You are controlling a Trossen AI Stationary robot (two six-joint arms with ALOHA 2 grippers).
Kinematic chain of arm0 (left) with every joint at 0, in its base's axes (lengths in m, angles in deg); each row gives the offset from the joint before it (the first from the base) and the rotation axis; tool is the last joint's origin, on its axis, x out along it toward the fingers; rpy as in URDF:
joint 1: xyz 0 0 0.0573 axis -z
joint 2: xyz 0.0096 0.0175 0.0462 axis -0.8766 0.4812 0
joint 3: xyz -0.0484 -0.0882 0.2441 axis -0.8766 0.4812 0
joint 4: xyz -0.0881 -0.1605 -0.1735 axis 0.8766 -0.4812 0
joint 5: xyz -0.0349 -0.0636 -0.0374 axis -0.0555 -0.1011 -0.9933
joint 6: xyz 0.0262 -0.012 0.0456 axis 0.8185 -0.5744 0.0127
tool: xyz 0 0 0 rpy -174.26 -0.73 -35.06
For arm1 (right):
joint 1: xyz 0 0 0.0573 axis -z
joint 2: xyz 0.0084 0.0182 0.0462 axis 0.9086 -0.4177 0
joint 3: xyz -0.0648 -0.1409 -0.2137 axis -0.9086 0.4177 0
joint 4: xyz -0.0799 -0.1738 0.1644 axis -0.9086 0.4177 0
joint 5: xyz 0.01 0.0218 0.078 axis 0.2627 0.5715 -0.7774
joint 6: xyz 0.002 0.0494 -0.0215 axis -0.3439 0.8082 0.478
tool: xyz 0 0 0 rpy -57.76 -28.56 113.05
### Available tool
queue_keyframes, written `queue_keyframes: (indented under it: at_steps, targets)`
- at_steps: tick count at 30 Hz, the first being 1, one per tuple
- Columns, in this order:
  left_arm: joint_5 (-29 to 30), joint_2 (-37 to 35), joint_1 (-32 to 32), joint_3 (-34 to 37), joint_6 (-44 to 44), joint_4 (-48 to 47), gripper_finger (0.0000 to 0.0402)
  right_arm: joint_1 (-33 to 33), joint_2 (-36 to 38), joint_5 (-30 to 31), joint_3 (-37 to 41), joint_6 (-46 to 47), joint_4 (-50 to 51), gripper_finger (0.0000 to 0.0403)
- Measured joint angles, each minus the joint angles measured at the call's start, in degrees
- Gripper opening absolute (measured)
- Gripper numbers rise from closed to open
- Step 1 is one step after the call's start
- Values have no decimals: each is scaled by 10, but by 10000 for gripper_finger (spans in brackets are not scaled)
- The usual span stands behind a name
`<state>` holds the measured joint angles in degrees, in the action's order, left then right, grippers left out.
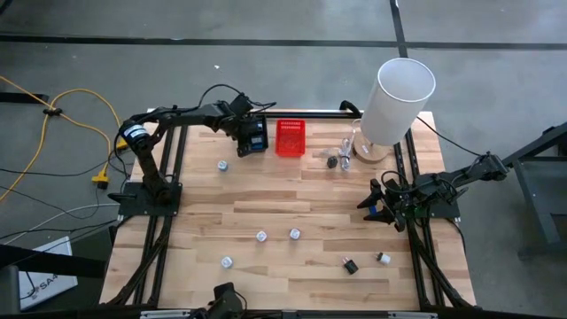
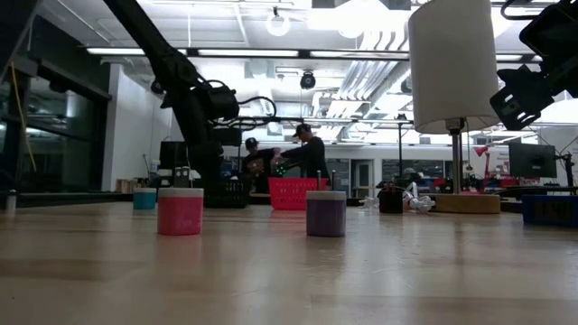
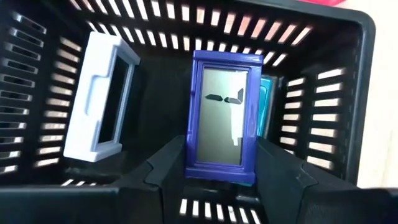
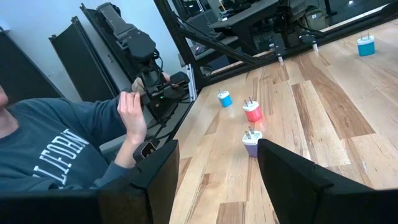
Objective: Pick & Place Office items
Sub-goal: Put the bottom blue digital timer into the black basket
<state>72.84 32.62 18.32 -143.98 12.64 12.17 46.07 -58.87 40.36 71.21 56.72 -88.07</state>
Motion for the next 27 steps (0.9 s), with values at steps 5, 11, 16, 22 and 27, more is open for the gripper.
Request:
queue_keyframes:
  at_steps: [5, 11, 16, 22, 27]
  targets:
    - [0, 0, 0, 0, -1, 0, 158, 0, 0, 0, 0, 0, 0, 204]
    - [1, 0, 0, 0, -3, -1, 173, 0, 0, 0, 0, 0, 0, 204]
    - [1, 0, 0, 0, -10, 0, 176, 0, 0, 0, 0, 0, 0, 204]
    - [-25, 0, -5, 0, -17, -3, 178, 0, 0, 0, 0, 0, 0, 204]
    - [-28, 0, -9, 0, -23, -2, 196, 0, 0, 0, 0, 0, 0, 204]
